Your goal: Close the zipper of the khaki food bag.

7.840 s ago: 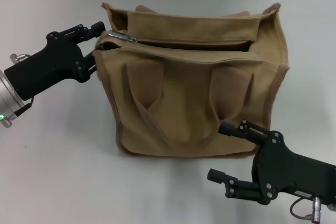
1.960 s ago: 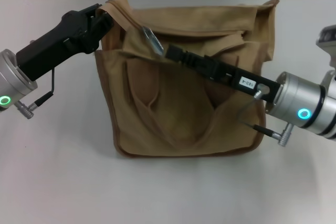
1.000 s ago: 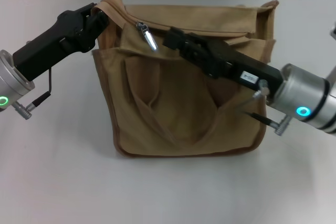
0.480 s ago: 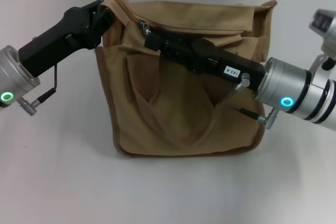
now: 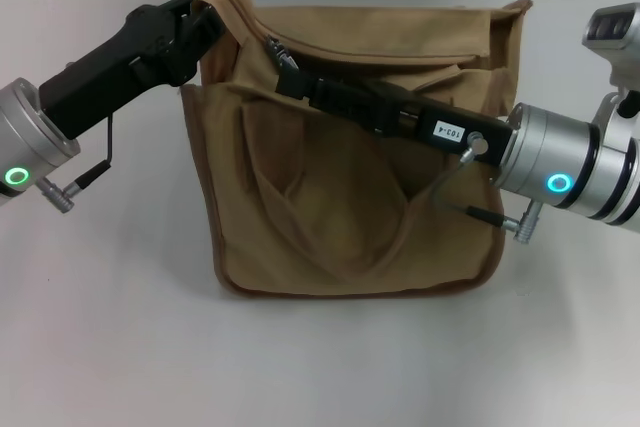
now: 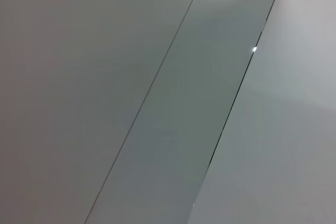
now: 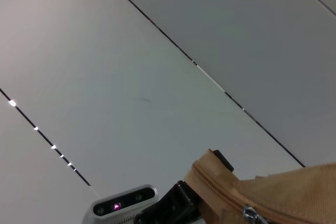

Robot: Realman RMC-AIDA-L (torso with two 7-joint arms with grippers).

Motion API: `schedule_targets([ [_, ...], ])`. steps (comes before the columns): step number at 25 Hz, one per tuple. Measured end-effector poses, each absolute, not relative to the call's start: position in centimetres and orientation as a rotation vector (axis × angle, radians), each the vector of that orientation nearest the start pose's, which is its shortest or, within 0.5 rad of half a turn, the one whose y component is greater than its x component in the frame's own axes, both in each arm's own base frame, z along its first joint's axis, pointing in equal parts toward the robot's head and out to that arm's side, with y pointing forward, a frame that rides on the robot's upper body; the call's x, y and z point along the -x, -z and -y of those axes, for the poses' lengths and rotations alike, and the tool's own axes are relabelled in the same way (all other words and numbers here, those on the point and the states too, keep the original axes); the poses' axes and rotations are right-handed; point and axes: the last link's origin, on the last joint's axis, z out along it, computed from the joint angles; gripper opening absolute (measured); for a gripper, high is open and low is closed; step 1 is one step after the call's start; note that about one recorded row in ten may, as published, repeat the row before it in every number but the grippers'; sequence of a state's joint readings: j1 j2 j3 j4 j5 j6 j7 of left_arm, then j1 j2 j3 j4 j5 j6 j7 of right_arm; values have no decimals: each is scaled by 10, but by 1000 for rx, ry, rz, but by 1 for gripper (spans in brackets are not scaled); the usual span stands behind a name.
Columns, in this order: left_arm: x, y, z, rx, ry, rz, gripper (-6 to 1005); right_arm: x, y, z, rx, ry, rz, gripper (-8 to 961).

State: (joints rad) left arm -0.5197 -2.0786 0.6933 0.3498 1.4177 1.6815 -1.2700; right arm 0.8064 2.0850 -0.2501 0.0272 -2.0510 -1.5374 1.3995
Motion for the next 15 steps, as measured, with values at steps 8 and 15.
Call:
schedule_targets([
  [8,234,-10,-325,2288,1493,702,27,-169,79,-333,2602,-1443,-1156,514],
  [15,235,-11,-324,2285,1496,704,27,-171,76,-334,2576,-1459,-1141,217],
])
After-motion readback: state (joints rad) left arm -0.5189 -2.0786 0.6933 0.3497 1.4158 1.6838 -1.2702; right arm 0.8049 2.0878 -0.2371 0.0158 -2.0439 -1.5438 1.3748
